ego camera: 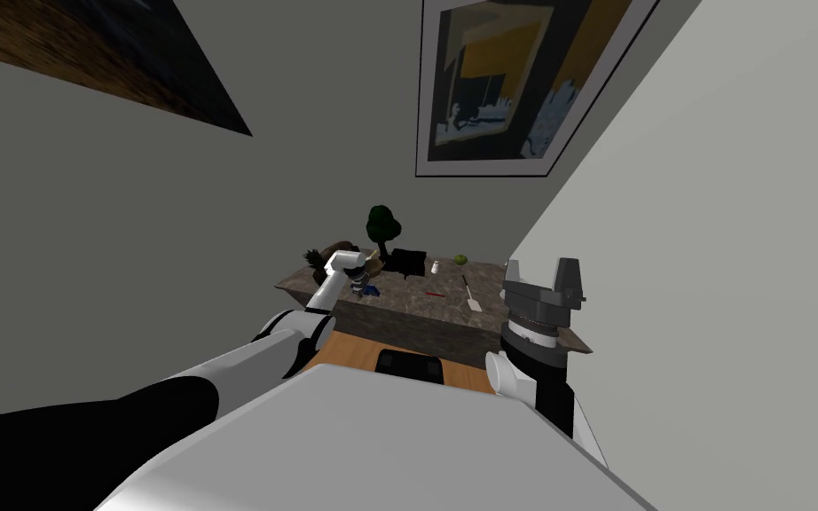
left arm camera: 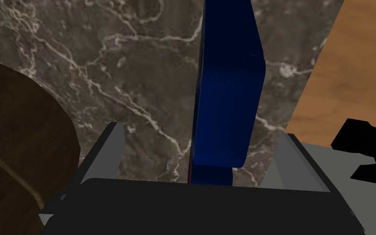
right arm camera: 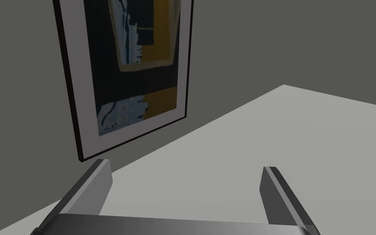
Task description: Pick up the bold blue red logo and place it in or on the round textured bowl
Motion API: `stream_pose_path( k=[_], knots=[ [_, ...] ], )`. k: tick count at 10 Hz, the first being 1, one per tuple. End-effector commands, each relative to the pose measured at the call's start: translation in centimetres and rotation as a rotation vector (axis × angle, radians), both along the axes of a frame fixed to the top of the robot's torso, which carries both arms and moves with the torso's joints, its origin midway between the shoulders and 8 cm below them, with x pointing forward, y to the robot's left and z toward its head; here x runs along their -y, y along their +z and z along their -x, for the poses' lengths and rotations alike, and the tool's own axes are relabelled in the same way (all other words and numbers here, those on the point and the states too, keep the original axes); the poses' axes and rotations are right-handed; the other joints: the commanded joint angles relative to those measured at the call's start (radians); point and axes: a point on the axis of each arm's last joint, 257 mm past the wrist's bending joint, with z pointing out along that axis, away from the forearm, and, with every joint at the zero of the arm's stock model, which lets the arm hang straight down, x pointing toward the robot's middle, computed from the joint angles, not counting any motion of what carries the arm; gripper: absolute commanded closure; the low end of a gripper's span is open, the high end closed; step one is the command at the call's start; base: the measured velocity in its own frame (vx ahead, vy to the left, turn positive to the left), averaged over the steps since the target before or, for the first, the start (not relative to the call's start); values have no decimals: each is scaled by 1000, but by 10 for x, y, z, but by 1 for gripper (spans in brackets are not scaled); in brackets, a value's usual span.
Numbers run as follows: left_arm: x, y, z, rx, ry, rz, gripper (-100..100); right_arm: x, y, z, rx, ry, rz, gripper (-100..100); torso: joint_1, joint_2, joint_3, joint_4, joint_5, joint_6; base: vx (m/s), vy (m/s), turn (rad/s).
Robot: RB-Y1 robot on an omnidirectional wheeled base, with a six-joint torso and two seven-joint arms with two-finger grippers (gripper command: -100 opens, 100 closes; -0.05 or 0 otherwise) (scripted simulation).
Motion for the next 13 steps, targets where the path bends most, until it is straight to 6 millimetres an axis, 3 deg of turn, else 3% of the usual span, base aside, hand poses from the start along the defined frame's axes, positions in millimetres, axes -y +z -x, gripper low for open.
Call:
stream_pose_path(
  k=[1,2,6,7,8,10,11,12,13],
  knots=[
    [0,0,0,0,0,0,-100,0,0,0,0,0,0,0,0,0,0,0,0,0,0,0,0],
    [0,-1,0,2,0,0,100,0,0,0,0,0,0,0,0,0,0,0,0,0,0,0,0],
    [0,-1,1,-2,0,0,100,0,0,0,0,0,0,0,0,0,0,1,0,0,0,0,0],
    [0,-1,1,-2,0,0,0,0,0,0,0,0,0,0,0,0,0,1,0,0,0,0,0],
    [0,11,0,2,-3,0,100,0,0,0,0,0,0,0,0,0,0,1,0,0,-4,-8,23],
    [0,21,1,2,-5,0,100,0,0,0,0,0,0,0,-1,1,1,1,-1,0,-2,-10,18],
    [-1,17,-1,4,-4,0,100,0,0,0,0,0,0,0,-1,1,1,1,-1,0,0,0,0],
    [-1,17,-1,3,-4,0,0,0,0,0,0,0,0,0,-1,0,0,1,-1,0,0,0,0],
    [-4,22,-10,21,3,4,100,0,0,0,0,0,0,0,-1,0,0,1,-1,0,-19,62,-4]
  ],
)
